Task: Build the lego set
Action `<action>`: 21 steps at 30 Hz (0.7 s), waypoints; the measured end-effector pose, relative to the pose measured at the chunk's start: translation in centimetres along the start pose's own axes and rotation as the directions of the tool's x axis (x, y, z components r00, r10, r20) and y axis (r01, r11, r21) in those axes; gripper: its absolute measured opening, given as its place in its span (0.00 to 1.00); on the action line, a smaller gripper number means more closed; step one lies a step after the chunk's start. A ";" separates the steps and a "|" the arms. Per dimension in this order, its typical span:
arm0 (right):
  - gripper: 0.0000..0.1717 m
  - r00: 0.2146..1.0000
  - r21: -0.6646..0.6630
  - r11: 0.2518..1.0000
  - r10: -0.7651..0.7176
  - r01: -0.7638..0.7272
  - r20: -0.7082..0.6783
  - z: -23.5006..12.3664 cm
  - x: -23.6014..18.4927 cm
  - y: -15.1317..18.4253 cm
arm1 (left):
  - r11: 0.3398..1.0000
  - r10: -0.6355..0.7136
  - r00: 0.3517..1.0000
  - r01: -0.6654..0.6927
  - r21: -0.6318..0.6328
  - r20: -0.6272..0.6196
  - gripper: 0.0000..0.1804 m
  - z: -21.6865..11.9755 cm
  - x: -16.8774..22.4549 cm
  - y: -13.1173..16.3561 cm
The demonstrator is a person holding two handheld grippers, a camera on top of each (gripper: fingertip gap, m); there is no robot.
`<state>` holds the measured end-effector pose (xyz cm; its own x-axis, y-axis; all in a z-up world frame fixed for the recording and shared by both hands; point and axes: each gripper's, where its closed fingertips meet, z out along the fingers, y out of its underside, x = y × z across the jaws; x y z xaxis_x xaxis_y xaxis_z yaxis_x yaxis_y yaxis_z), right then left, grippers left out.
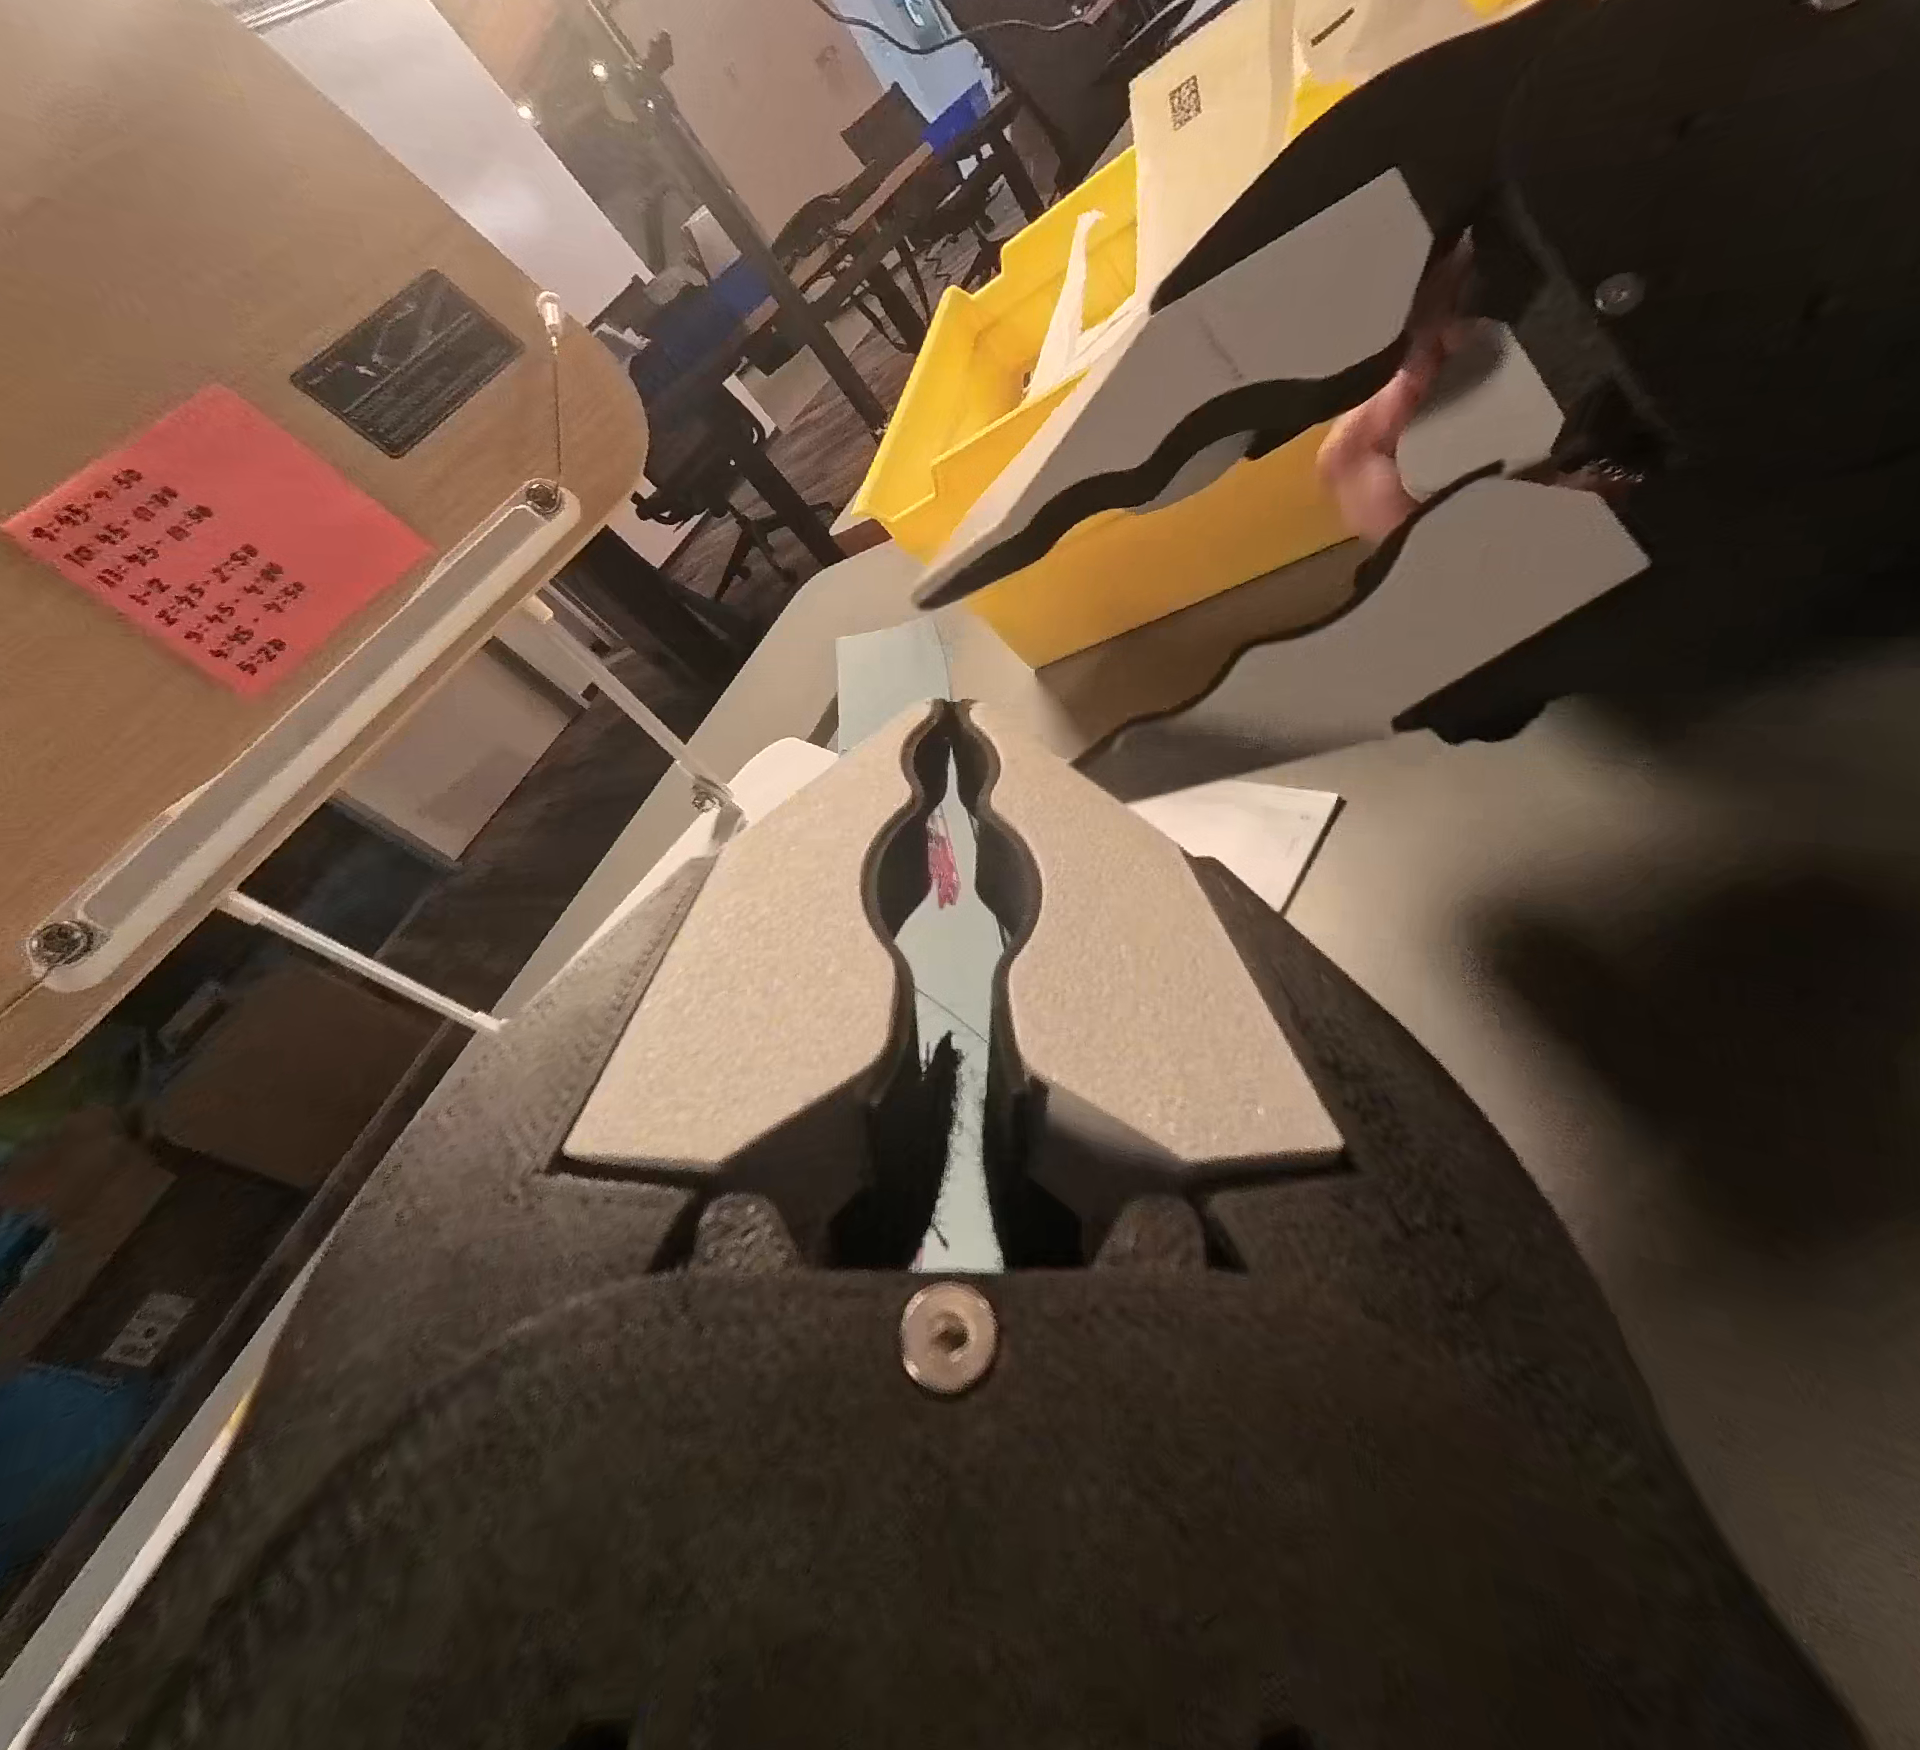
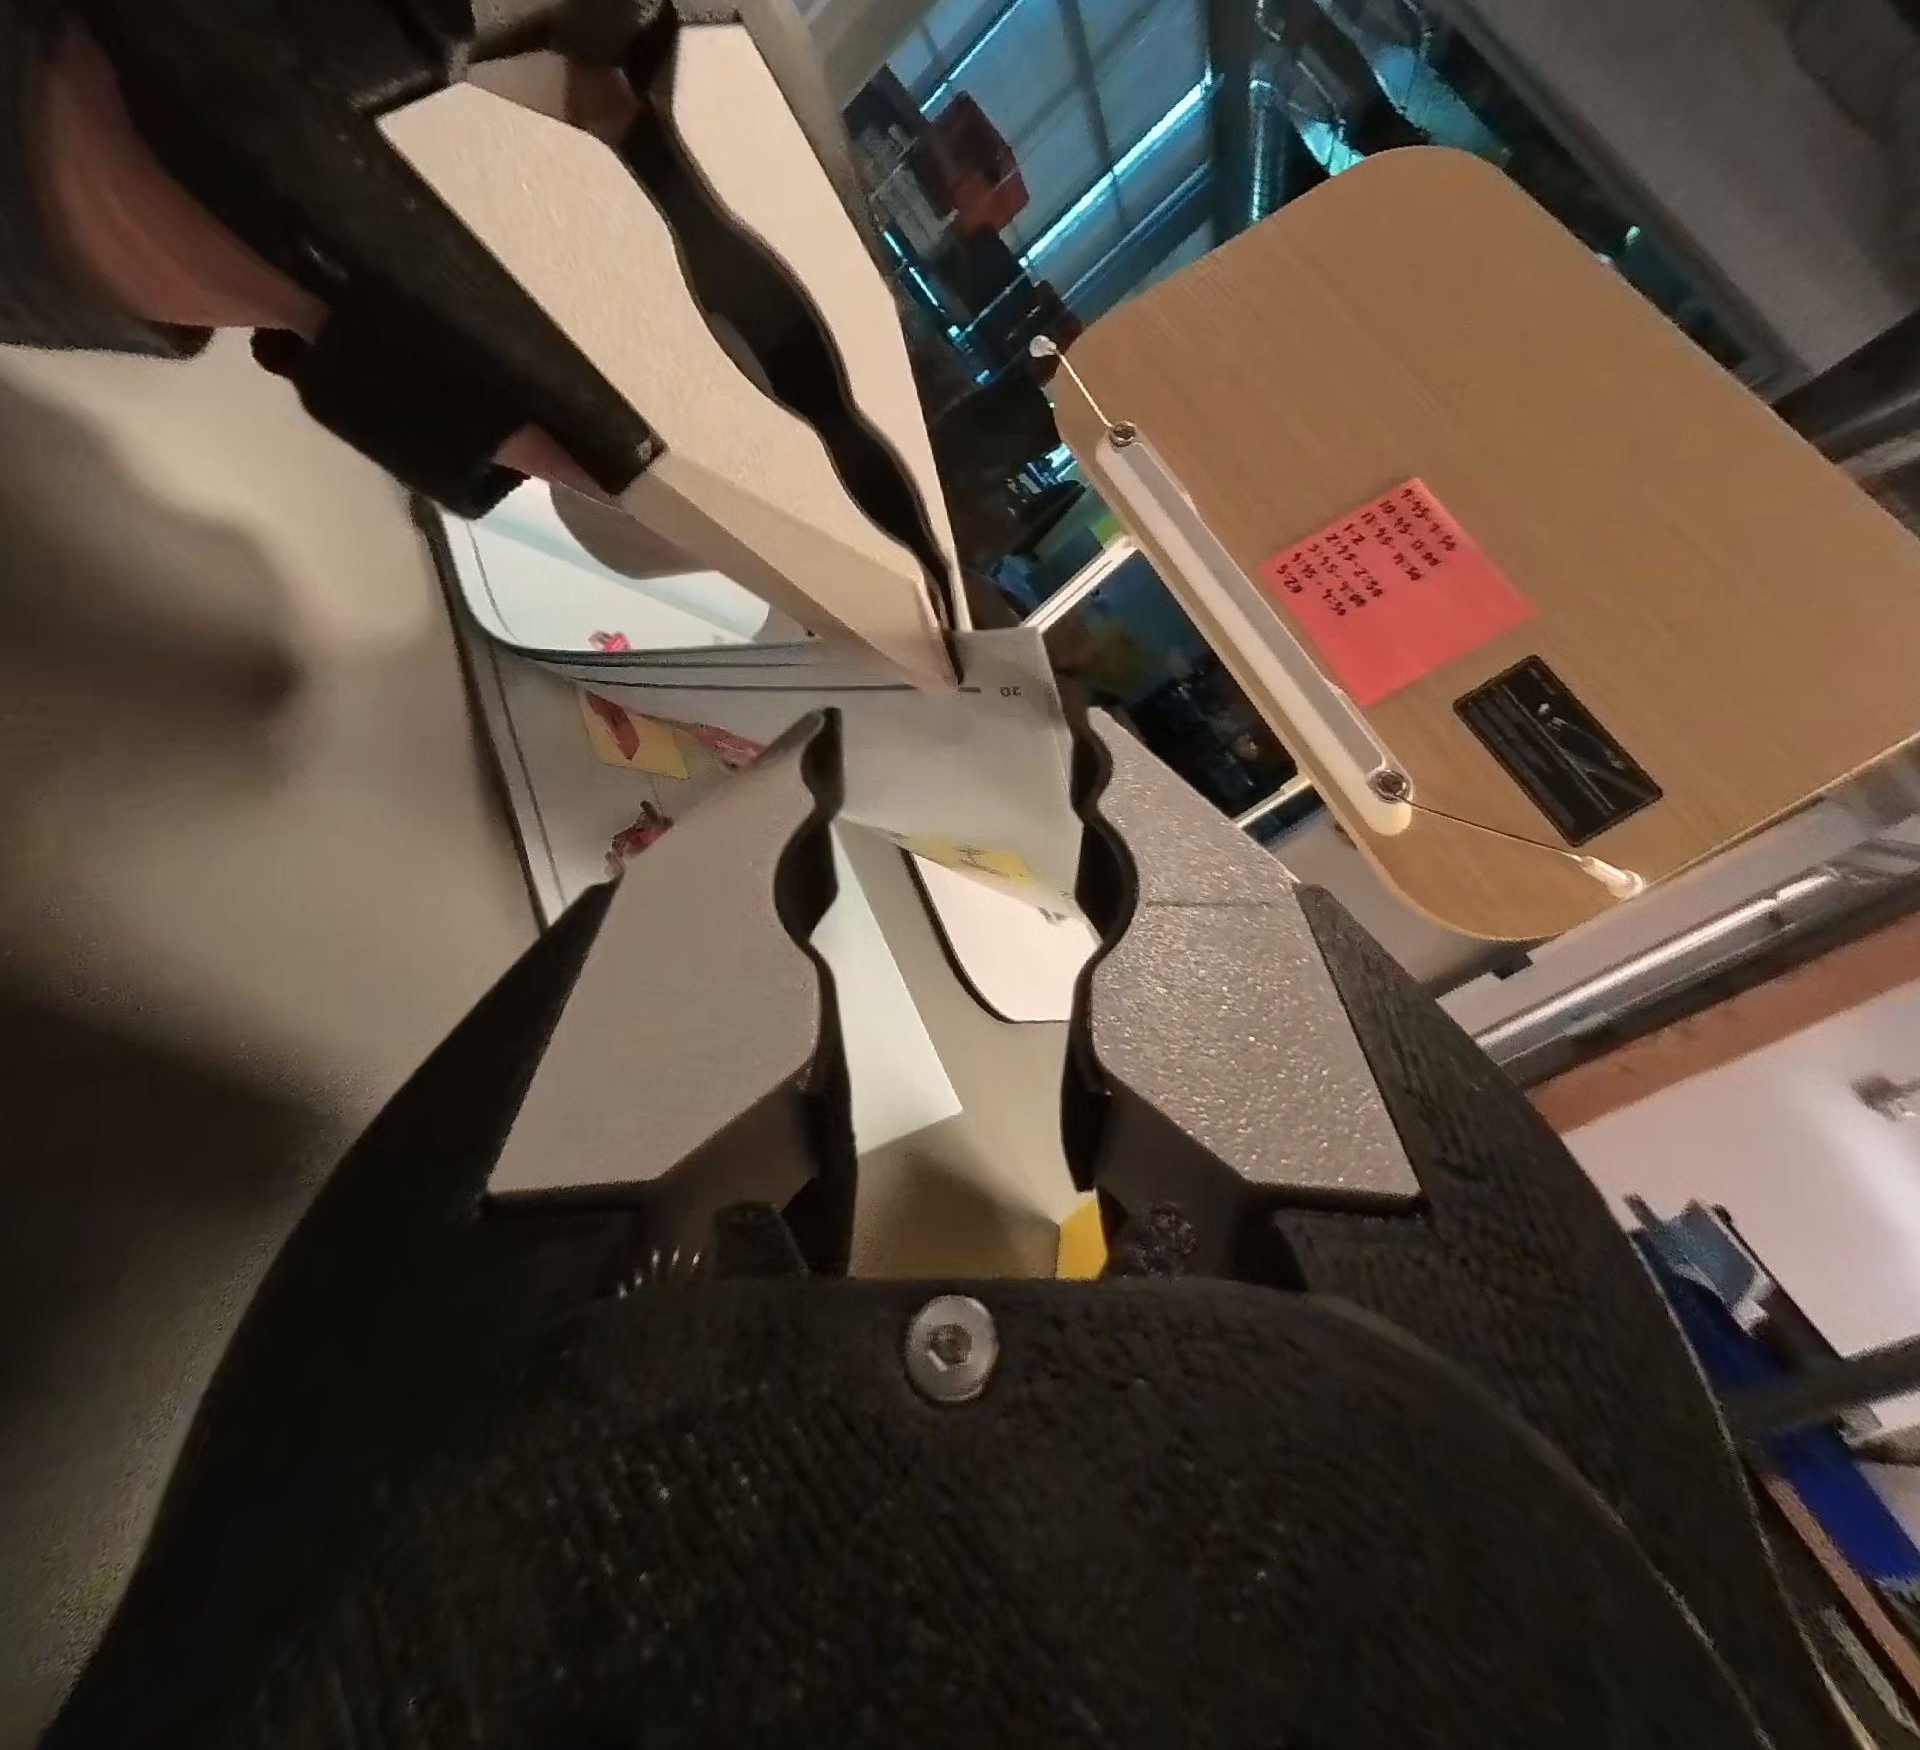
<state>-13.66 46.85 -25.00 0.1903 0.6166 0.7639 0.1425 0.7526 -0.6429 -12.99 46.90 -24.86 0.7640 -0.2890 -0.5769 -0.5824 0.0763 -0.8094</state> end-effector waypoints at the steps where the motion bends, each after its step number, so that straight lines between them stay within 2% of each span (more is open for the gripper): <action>1: 0.22 1.000 0.002 1.000 -0.002 0.002 -0.004 -0.1 0.1 0.0 | 1.000 0.001 1.000 -0.001 0.001 0.003 0.00 0.0 0.0 0.0; 5: 0.14 1.000 0.002 1.000 -0.028 0.028 -0.012 -0.2 0.0 -0.1 | 1.000 0.003 1.000 -0.003 0.004 0.002 0.00 0.0 0.0 0.1; 8: 0.17 0.998 0.008 0.999 -0.037 0.038 -0.052 -0.3 0.7 -0.3 | 1.000 0.000 1.000 0.000 0.007 -0.010 0.00 0.0 0.1 0.1; 10: 0.19 0.999 0.004 1.000 -0.023 0.023 -0.031 -0.1 0.4 -0.1 | 1.000 -0.002 1.000 0.002 0.011 -0.014 0.00 -0.1 0.1 0.0; 14: 0.17 1.000 -0.030 0.999 -0.026 0.026 -0.011 0.1 0.0 0.5 | 1.000 -0.015 0.999 0.015 -0.001 -0.045 0.00 0.1 0.6 0.3; 21: 0.16 0.999 -0.074 0.996 -0.042 0.040 -0.017 0.3 0.0 1.3 | 0.989 -0.142 0.980 0.146 0.021 -0.140 0.03 0.1 1.2 -0.1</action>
<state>-13.76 47.94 -25.80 0.2008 0.5805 0.7891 0.2215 0.7577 -0.6139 -12.00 46.68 -25.44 0.7925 -0.4277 -0.4348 -0.4583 0.0529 -0.8872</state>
